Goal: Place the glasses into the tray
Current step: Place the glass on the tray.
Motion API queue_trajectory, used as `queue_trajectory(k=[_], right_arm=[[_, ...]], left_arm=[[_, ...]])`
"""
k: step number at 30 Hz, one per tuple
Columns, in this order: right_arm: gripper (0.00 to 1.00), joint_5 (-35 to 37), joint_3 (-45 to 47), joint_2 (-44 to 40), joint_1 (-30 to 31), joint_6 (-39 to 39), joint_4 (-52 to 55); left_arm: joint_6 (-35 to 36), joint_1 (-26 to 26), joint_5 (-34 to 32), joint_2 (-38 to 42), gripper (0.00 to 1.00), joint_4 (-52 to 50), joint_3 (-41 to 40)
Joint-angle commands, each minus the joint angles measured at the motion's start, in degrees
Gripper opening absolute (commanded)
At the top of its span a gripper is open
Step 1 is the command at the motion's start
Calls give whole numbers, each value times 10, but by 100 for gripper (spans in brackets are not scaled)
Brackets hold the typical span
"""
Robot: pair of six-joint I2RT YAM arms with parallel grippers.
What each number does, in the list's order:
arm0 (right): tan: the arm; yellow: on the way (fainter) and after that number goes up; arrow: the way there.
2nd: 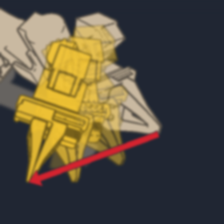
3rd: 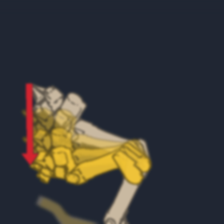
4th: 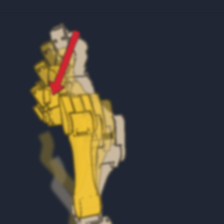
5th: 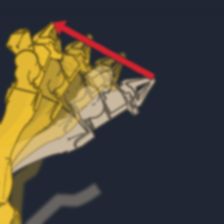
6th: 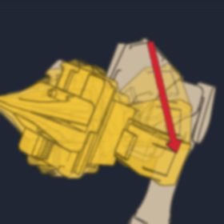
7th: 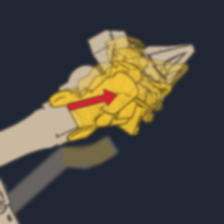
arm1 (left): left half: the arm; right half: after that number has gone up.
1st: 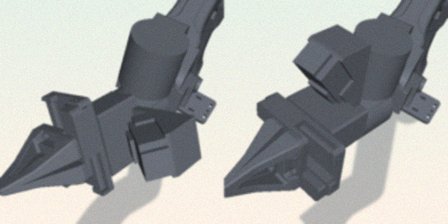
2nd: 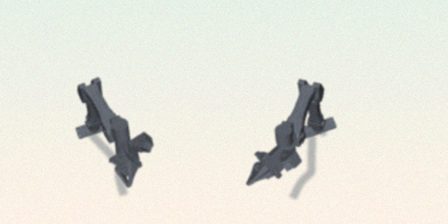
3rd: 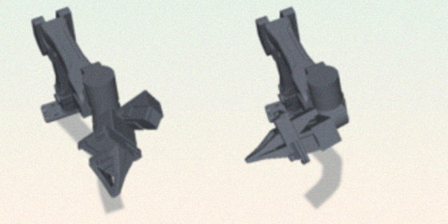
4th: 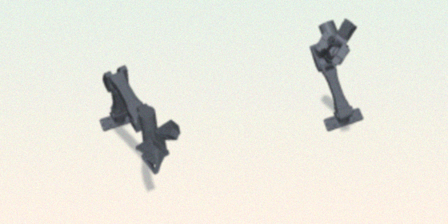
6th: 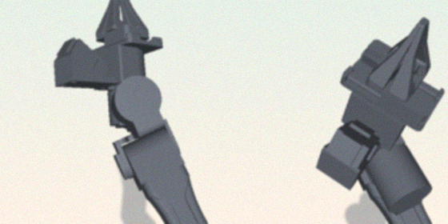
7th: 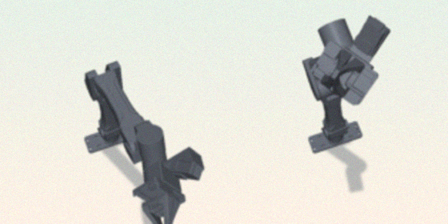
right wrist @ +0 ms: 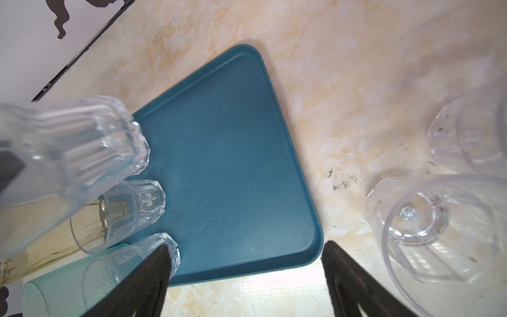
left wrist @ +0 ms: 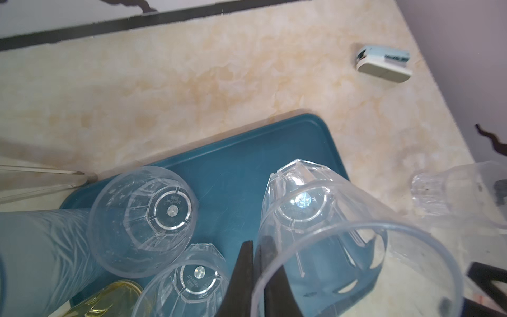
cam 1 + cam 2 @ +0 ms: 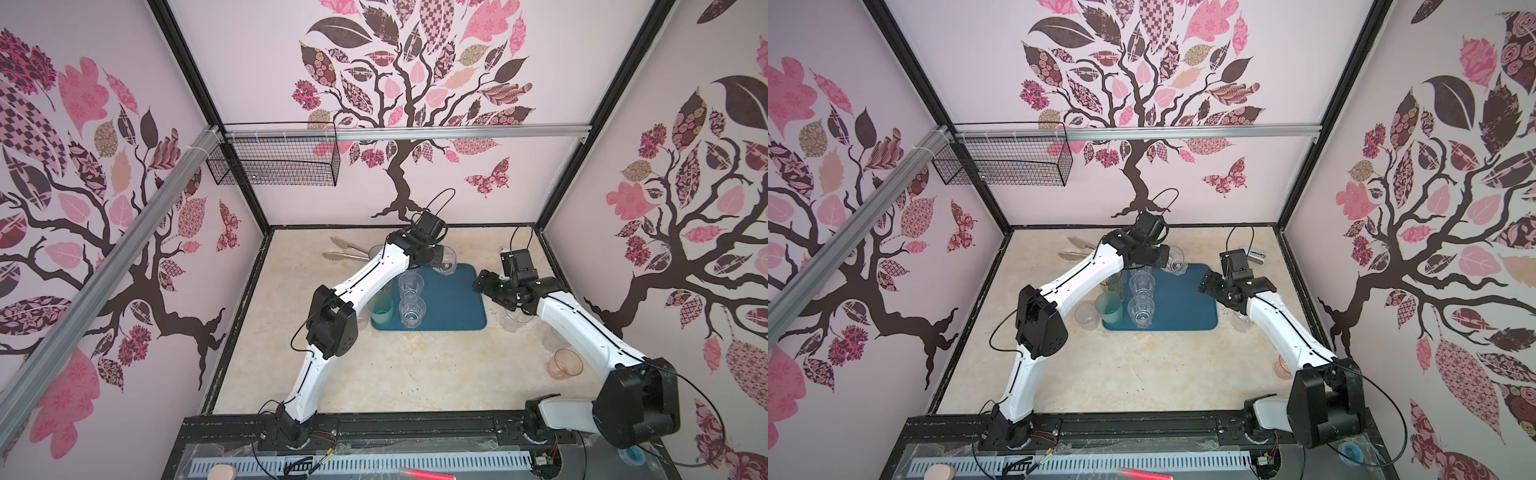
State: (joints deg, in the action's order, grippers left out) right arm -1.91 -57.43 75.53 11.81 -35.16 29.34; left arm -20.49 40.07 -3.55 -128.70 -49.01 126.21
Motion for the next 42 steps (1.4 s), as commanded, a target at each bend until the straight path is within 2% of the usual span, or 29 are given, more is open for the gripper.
queue_trajectory(k=[1,15,22,32,37,42], right_arm=[[89,3,10,-16,-3,-4,5],[88,-49,4,23,-3,-8,-12],[88,-53,3,30,-2,-3,-11],[87,-78,0,49,1,0,-9],[87,-78,4,48,6,-2,-11],[86,-80,17,46,30,-16,-36]], left_arm=[[24,-3,6,-10,0,5,30],[50,0,-17,-89,0,-12,57],[63,3,-30,-120,0,-41,98],[63,3,-24,-104,23,-40,98],[79,5,-41,-85,27,-45,102],[95,5,-52,-15,31,-25,61]])
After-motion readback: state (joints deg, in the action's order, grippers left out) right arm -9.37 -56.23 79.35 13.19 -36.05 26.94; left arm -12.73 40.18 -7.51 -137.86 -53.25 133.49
